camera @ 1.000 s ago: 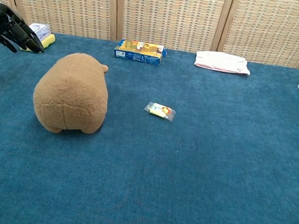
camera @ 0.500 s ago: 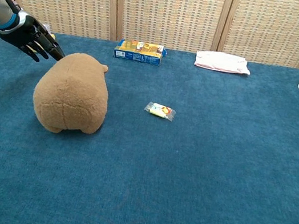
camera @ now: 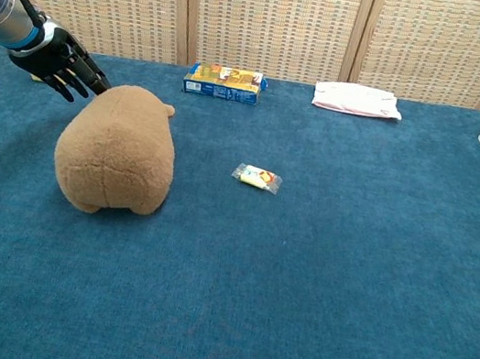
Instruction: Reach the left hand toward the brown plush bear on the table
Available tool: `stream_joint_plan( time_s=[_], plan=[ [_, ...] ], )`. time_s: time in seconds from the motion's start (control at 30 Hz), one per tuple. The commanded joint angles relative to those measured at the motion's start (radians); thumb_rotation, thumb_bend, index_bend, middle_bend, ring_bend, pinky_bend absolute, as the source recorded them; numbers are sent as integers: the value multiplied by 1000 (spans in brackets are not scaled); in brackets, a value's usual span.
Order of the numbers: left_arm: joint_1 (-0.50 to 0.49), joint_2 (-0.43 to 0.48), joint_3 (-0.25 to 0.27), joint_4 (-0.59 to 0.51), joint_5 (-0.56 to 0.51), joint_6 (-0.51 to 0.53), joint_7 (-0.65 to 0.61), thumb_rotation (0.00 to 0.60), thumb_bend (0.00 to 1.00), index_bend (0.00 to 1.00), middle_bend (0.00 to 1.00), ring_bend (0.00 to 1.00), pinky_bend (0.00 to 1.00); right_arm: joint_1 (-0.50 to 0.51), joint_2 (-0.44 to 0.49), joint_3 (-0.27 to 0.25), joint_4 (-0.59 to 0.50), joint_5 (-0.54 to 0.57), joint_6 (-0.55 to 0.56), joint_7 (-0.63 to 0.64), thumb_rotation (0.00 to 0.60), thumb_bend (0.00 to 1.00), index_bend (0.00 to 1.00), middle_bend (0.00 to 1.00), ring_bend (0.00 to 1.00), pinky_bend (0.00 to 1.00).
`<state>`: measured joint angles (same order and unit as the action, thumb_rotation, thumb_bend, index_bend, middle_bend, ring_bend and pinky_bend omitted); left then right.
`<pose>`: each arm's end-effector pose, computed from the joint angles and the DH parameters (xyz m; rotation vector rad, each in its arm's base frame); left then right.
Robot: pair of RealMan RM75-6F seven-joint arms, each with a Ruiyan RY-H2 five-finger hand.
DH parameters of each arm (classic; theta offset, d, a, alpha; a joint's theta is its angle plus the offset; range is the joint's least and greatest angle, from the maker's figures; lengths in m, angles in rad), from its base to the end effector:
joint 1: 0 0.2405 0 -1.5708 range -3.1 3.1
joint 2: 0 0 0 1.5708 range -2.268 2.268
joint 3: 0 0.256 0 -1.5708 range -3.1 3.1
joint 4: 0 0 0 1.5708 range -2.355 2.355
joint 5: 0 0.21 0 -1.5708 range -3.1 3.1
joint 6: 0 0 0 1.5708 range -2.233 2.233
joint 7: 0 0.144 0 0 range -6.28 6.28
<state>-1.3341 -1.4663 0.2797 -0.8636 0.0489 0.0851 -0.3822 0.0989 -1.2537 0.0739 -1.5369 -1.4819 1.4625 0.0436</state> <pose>-0.1910 0.4872 0.0427 -1.1983 -1.9375 -0.5882 -0.3120 -0.1906 0.1235 1.3382 -0.9859 0.9867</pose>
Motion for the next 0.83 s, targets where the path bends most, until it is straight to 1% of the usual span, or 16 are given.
stream_joint_plan(
  time_s=[0.03, 0.3, 0.53, 0.67, 0.83],
  plan=[
    [-2, 4, 4, -10, 16, 3, -18, 600, 408, 496, 0, 0, 0, 0, 0, -1, -1, -1, 0, -1, 600, 102, 9, 0, 0, 0],
    [-4, 14, 19, -25, 71, 8, -67, 600, 407, 498, 0, 0, 0, -1, 2, 0, -5, 0, 0, 1, 600, 102, 9, 0, 0, 0],
    [4, 22, 29, -31, 98, 6, -101, 600, 426, 532, 0, 0, 0, 1, 1, -1, -6, 2, -6, 2, 600, 102, 9, 0, 0, 0],
    [13, 9, 24, -17, 107, 6, -125, 600, 469, 549, 0, 0, 0, 1, 0, -4, -8, -2, -8, -1, 600, 102, 9, 0, 0, 0],
    [18, -6, 15, 0, 131, -4, -143, 600, 470, 552, 0, 0, 0, -1, -2, -3, -8, -5, -1, -7, 600, 101, 9, 0, 0, 0]
  ],
)
